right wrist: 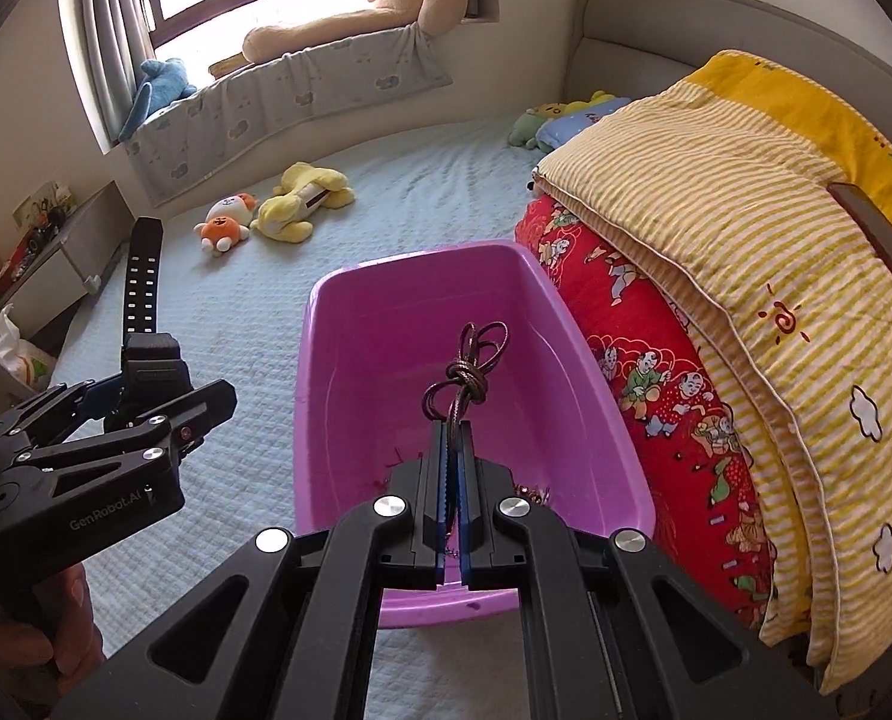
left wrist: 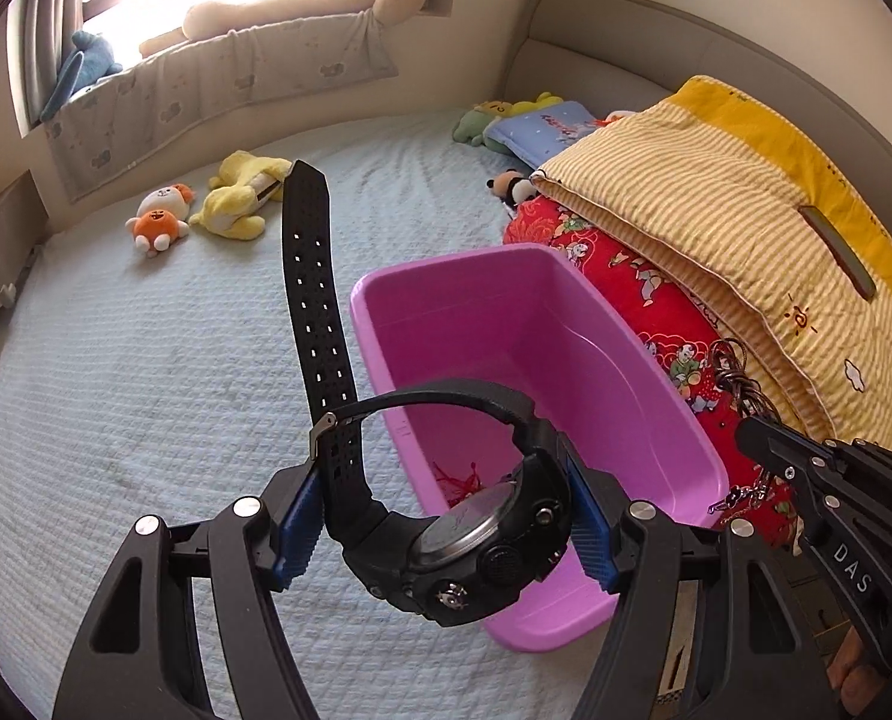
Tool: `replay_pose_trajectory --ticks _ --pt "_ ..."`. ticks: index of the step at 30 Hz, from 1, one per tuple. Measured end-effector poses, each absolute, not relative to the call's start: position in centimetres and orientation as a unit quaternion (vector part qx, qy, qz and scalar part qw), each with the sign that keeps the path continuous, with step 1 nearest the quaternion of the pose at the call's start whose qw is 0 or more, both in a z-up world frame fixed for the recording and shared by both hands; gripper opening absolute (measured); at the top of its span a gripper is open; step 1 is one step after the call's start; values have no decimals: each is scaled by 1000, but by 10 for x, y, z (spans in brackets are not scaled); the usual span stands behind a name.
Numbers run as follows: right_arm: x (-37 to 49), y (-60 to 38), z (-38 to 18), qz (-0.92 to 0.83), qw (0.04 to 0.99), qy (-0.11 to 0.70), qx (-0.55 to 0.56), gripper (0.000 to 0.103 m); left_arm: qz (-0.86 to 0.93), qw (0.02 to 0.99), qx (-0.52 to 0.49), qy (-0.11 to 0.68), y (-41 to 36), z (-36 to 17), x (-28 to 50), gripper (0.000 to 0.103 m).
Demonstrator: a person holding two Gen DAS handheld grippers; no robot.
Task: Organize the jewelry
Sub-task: 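Lift and carry the watch and necklace in both tools over the pink tub, then open both tools to drop the watch and necklace into the tub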
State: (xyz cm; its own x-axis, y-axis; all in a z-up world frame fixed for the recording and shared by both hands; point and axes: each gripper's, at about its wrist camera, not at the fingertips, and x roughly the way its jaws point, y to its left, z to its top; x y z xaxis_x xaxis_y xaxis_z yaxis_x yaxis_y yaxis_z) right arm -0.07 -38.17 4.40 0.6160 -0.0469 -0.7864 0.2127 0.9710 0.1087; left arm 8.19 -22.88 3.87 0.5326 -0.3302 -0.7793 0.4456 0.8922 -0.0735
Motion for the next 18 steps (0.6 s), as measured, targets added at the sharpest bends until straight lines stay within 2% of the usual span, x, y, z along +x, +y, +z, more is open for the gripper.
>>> replay_pose_trajectory --ticks 8,18 --pt "51 -433 9 15 878 470 91 3 -174 866 66 464 -295 10 115 67" --pt "87 -452 -37 33 847 521 103 3 -154 842 102 507 -325 -35 146 67"
